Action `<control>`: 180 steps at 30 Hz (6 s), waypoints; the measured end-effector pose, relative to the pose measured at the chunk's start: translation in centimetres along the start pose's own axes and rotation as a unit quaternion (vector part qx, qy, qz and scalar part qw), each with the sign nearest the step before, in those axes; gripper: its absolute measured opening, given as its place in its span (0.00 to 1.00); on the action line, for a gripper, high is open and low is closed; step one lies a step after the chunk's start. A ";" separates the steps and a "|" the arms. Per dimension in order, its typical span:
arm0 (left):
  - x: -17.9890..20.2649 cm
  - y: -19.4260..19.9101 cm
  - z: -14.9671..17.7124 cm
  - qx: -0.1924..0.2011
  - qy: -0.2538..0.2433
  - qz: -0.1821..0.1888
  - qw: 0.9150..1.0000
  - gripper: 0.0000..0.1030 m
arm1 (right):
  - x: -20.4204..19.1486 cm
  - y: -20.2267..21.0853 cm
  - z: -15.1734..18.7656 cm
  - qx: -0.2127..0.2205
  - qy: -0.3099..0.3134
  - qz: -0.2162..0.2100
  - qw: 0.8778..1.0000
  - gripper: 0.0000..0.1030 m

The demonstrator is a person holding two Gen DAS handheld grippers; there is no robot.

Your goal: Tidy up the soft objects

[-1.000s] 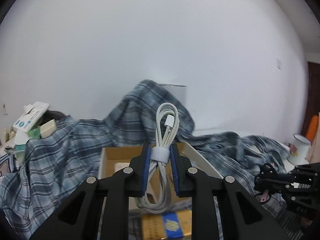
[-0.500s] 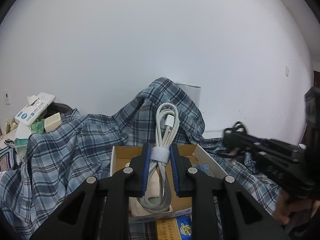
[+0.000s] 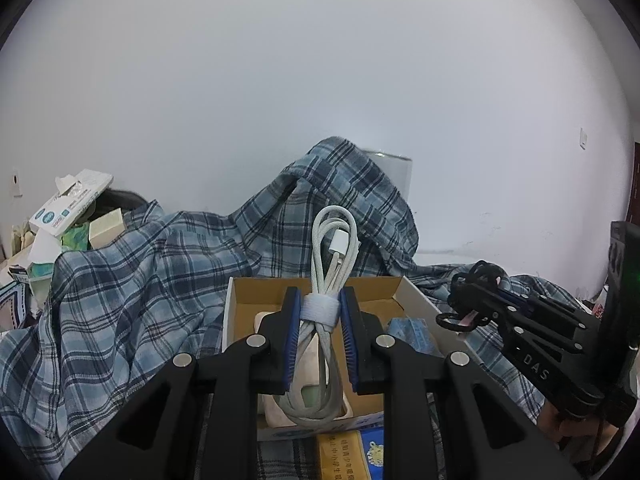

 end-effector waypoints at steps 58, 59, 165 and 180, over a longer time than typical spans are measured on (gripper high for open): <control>1.9 3.3 -0.7 0.043 -0.019 0.007 0.999 1.00 | 0.2 -0.1 -0.2 -0.001 -0.013 -0.010 1.000 0.86; 2.1 3.4 -0.7 0.045 -0.021 0.010 0.999 1.00 | 0.1 0.0 -0.3 0.000 -0.013 -0.012 1.000 0.86; -0.8 6.0 2.5 -0.018 0.014 0.012 1.000 1.00 | -9.5 1.4 5.4 -0.214 0.063 -0.269 0.937 0.31; -0.4 6.0 2.7 -0.019 -0.003 0.015 1.000 1.00 | -4.3 5.8 3.0 -0.128 0.087 -0.160 0.975 0.26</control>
Point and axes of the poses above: each gripper's, at about its wrist camera, not at the fingertips, and y roughly against the way its jaws point, x to its right, z to its underside, the point moved 1 cm from there along -y, roughly the way its jaws point, and after that the axes turned 15 degrees about y, right-handed, at the moved point
